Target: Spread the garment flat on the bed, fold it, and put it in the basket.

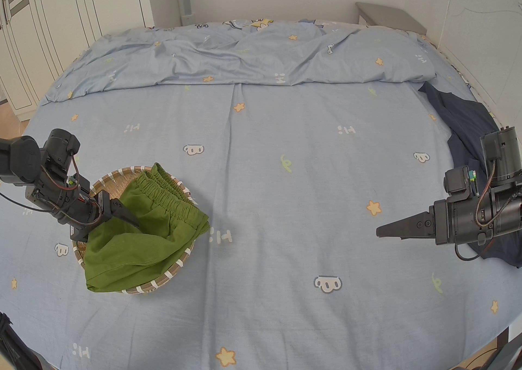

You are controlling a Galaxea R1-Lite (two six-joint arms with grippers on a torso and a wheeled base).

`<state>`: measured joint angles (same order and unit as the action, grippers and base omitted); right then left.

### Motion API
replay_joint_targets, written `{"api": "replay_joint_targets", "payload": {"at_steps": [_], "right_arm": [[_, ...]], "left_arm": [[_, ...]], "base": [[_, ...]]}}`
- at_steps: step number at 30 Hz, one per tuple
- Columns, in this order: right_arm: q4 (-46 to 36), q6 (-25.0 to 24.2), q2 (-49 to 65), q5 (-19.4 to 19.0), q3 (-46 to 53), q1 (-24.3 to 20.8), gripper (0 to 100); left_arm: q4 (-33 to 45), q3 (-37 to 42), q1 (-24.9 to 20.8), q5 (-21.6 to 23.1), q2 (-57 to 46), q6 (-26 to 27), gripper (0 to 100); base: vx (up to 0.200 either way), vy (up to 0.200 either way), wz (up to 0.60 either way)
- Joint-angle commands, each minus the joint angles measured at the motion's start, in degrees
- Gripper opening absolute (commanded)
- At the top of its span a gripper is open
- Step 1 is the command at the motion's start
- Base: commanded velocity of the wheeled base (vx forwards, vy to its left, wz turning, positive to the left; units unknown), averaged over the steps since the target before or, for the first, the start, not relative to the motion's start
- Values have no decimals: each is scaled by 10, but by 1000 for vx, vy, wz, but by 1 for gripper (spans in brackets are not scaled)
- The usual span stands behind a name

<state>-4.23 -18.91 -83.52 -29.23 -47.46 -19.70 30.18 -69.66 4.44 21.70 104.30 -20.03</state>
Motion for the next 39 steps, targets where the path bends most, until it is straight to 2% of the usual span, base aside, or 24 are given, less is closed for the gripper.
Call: {"api": "replay_joint_targets", "payload": {"at_steps": [1, 4, 11, 12, 16, 19, 20, 22, 23, 24, 26, 27, 29, 31, 37, 39], "right_arm": [[0, 0, 1, 0, -1, 1, 100], [0, 0, 2, 0, -1, 0, 100], [-1, 1, 20, 1, 6, 0, 100], [-1, 1, 20, 1, 6, 0, 100], [2, 7, 154, 22, 65, 3, 100], [0, 12, 261, 26, 114, 3, 100], [0, 12, 261, 26, 114, 3, 100], [-2, 26, 368, 27, 170, 10, 100], [-2, 26, 368, 27, 170, 10, 100], [-1, 27, 441, 31, 214, 24, 100], [2, 26, 502, 42, 258, 43, 100], [4, 26, 506, 43, 261, 45, 100], [5, 21, 588, 48, 311, 65, 100], [-3, 20, 643, 48, 334, 69, 100], [-32, 19, 700, 49, 351, 65, 100], [-39, 19, 709, 48, 352, 63, 100]], "left_arm": [[24, 1, 0, -6, -82, 3, 100], [44, 0, 0, -8, -118, 6, 100], [177, -24, -4, -10, -210, 25, 100], [177, -24, -4, -10, -210, 25, 100], [192, 7, -5, -28, -306, 35, 100], [172, 65, -8, -40, -402, 35, 100], [172, 65, -8, -40, -402, 35, 100], [120, 155, -11, -53, -524, 35, 100], [120, 155, -11, -53, -524, 35, 100], [57, 224, -12, -61, -620, 35, 100], [-8, 291, -8, -61, -698, 32, 100], [-13, 295, -8, -61, -702, 32, 100], [-84, 380, -6, -63, -797, 32, 100], [-92, 415, -4, -64, -852, 31, 100], [-105, 471, -14, -45, -920, 28, 100], [-121, 493, -21, -12, -935, 24, 100]], "base": [[0, 0, 0], [0, 0, 0], [0, 0, 0], [0, 0, 0], [0, 0, 0], [0, 0, 0], [0, 0, 0], [0, 0, 0], [0, 0, 0], [0, 0, 0], [0, 0, 0], [0, 0, 0], [0, 0, 0], [0, 0, 0], [0, 0, 0], [0, 0, 0]]}}
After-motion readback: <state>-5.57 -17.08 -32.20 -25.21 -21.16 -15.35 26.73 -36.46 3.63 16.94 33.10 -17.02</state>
